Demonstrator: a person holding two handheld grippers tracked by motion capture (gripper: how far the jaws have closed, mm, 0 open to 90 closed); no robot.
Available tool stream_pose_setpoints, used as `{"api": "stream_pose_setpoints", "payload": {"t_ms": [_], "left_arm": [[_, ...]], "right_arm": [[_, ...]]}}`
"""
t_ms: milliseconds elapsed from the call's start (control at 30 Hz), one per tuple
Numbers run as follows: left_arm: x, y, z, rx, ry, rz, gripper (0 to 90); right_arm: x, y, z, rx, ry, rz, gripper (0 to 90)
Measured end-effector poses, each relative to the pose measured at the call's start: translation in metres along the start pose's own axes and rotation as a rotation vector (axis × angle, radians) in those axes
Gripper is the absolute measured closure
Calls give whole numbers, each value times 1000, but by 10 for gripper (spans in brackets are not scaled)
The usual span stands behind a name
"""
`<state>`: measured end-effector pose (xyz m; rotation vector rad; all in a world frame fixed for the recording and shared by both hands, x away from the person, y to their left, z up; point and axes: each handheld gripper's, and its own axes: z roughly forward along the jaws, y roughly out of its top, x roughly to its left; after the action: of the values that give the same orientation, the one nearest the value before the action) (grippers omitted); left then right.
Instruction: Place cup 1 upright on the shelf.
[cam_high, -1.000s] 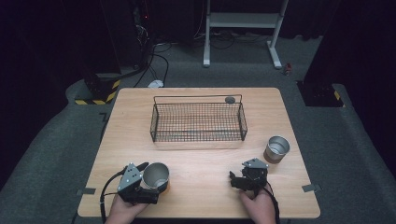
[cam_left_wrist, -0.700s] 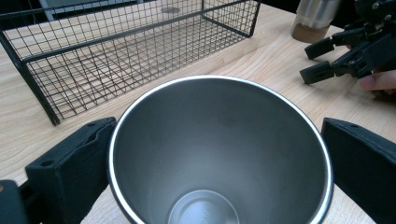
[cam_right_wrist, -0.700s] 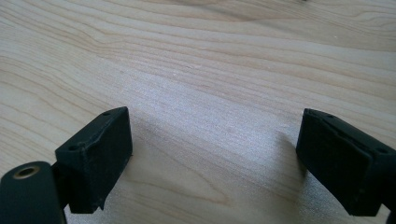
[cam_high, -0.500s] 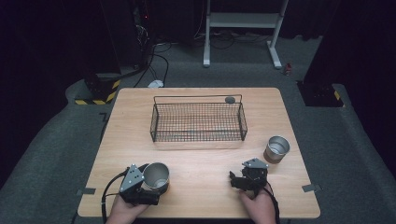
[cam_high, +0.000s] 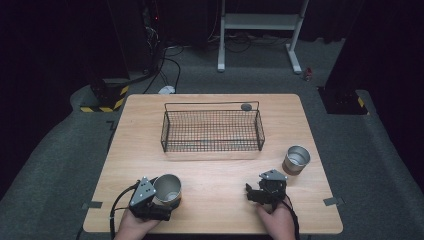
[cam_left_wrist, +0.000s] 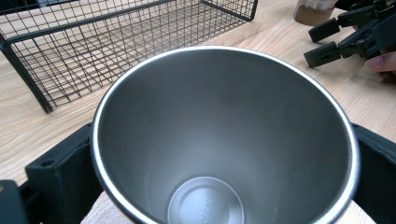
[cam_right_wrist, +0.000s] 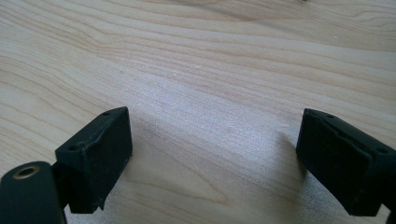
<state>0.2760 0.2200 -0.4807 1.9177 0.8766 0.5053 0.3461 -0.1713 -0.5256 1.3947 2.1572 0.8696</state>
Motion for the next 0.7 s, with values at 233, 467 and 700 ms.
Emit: {"api": "stream_pose_setpoints", "payload": {"t_ms": [233, 467, 700], "left_arm": [[1, -1, 0, -1, -9, -14, 6], [1, -3, 2, 0, -11, -9, 16], [1, -3, 1, -13, -6, -5, 78]], "right_arm": [[0, 0, 0, 0, 0, 0, 103], [0, 0, 0, 0, 0, 0, 103], [0, 0, 0, 0, 0, 1, 103]]}}
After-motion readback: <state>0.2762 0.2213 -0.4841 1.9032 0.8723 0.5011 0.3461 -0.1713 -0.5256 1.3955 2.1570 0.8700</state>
